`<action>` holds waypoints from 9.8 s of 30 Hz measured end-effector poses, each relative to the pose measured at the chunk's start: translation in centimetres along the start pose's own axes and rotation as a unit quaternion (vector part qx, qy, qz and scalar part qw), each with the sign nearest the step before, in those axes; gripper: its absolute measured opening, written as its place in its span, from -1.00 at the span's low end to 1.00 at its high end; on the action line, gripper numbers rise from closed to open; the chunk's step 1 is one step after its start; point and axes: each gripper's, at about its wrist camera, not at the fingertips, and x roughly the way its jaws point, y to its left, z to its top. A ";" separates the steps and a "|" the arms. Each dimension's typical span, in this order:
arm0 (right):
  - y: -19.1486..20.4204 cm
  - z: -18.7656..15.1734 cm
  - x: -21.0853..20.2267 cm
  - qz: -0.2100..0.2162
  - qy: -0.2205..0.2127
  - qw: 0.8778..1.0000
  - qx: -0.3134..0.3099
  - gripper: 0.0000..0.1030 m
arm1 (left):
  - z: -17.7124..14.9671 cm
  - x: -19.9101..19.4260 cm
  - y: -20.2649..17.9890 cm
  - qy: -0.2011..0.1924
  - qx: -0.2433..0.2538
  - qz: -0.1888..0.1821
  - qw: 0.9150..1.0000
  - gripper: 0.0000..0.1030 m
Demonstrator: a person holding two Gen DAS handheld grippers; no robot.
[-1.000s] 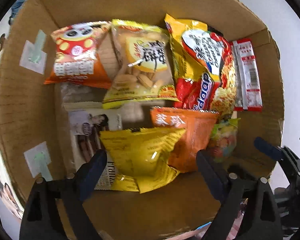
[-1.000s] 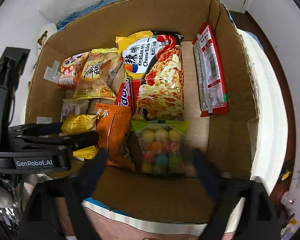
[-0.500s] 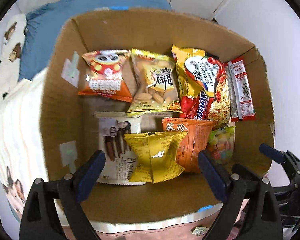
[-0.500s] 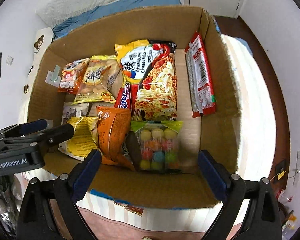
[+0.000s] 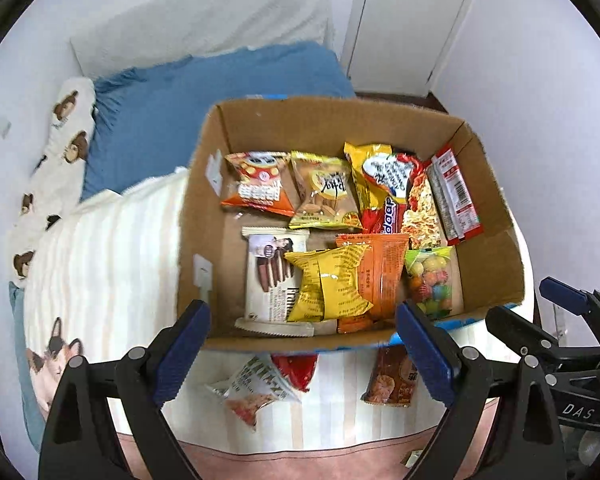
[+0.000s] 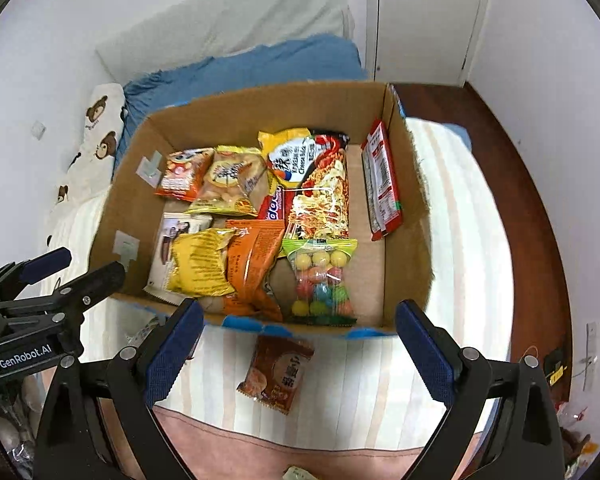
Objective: Organize snacks
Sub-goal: 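Lift both tools out of the box toward the remaining packets, then grasp the white oat cookie packet with the left tool while the right grasps the brown biscuit packet, then carry both packets into the box and open both tools, then lift both tools out of the box toward the last packets, then grasp the red packet with the left tool while the right grasps the white wrapper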
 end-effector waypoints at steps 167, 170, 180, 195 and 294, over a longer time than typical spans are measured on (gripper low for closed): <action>-3.9 4.7 8.1 0.019 0.067 0.996 0.050 0.82 | 5.6 7.5 2.1 0.107 -0.006 -0.012 0.994 0.77; -3.4 4.0 7.4 0.001 0.055 0.998 0.043 0.82 | 4.7 6.0 1.8 0.074 -0.006 0.000 0.997 0.77; -1.1 2.0 3.7 -0.017 0.004 1.000 0.021 0.82 | 1.6 1.2 1.0 -0.013 -0.015 0.016 1.000 0.77; 1.7 -2.8 -6.2 -0.024 -0.103 0.994 -0.011 0.82 | -3.7 -6.6 -0.1 -0.105 -0.012 0.028 0.994 0.77; -0.5 -24.2 12.3 0.092 0.198 0.966 0.137 0.24 | -23.7 10.6 7.1 0.230 -0.160 -0.080 0.957 -0.15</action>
